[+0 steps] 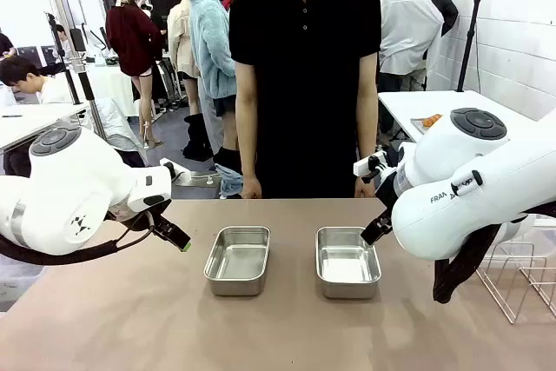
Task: Place the bread in airtight containers.
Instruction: Lift both Airtight Container.
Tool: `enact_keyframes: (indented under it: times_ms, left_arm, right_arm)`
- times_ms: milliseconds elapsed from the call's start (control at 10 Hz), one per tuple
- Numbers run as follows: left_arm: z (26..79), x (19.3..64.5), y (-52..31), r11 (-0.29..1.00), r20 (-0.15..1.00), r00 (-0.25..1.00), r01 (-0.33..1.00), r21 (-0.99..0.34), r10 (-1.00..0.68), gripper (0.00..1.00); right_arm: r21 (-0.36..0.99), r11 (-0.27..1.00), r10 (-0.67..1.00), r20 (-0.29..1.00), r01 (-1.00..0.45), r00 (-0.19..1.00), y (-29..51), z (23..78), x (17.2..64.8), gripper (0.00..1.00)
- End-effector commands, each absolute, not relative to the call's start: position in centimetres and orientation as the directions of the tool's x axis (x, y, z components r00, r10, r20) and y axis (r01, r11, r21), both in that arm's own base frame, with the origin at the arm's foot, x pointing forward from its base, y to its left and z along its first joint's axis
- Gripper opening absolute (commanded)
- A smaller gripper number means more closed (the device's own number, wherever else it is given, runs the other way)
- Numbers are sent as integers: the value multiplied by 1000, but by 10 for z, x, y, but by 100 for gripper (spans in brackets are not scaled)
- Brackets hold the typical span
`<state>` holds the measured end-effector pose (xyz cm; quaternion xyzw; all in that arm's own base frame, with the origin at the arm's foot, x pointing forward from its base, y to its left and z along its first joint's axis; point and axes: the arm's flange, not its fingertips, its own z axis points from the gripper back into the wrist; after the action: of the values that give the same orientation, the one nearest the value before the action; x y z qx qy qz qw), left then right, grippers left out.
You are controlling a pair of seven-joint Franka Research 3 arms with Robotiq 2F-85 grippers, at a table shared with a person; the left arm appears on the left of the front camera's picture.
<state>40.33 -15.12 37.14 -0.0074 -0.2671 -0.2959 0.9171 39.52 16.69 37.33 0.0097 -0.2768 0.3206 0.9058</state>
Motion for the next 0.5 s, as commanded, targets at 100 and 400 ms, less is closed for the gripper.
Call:
enact_keyframes:
  times_ms: [100,400]
  left_arm:
    - [371,403,-151,825,494,682,547,145,-539,100]
    - [371,403,-151,825,494,682,547,145,-539,100]
  right_arm:
    - [-160,794,575,508,-586,641,167,373,395,100]
    - [-160,794,575,508,-586,641,167,373,395,100]
